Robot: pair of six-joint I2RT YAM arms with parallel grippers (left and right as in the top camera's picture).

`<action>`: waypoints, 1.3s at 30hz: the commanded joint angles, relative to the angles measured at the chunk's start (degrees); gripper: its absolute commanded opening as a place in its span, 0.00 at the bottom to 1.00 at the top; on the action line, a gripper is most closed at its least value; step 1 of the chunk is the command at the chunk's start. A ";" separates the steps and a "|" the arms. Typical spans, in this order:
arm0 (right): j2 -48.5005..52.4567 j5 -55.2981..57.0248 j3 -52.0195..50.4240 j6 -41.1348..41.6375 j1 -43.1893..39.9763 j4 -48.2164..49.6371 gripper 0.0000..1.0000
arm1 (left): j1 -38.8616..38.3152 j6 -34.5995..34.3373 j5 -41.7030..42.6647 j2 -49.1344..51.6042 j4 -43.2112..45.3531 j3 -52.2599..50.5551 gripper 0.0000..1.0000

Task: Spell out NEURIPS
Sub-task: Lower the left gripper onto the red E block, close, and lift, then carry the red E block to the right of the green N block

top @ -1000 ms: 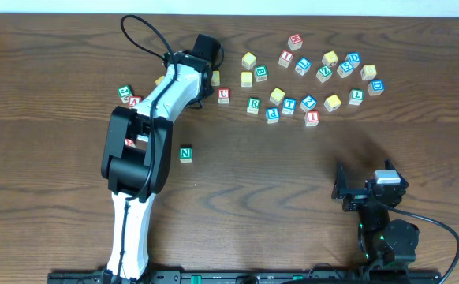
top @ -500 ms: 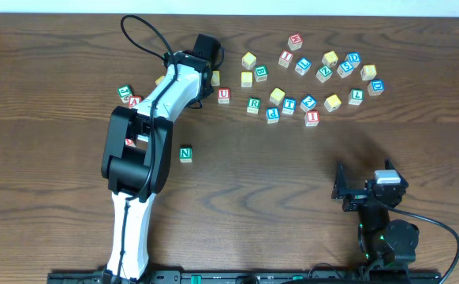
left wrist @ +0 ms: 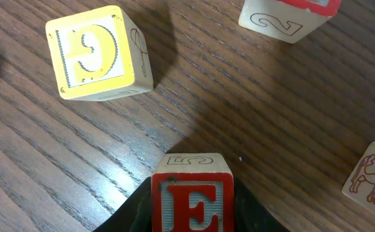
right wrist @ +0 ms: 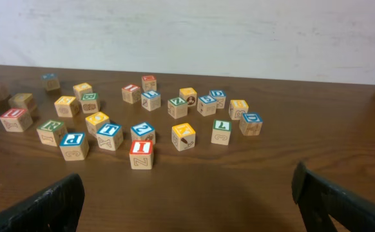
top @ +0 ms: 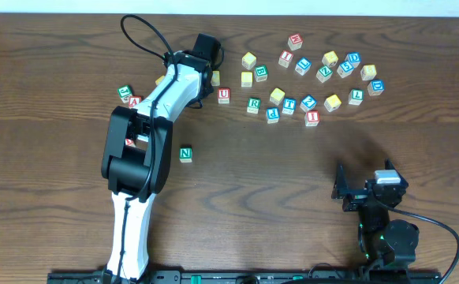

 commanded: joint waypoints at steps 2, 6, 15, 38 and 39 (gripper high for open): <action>-0.22 -0.13 -0.07 0.96 -0.35 -0.24 0.99 | -0.13 0.98 -1.29 0.57 -0.35 -0.59 0.29; -0.22 -0.13 -0.04 0.96 -0.35 -0.24 0.99 | -0.11 1.53 -1.29 0.57 -0.37 -0.59 0.29; -0.22 -0.15 -0.07 0.96 -0.35 -0.24 0.99 | -0.11 3.30 -1.31 -0.39 -0.35 -0.50 0.30; -0.20 -0.15 -0.04 0.96 -0.35 -0.24 0.99 | -0.13 13.88 -0.24 -19.69 -5.22 -0.22 0.30; -0.20 -0.15 -0.04 0.96 -0.35 -0.24 0.99 | -0.13 15.28 1.05 -20.85 -6.19 -0.22 0.30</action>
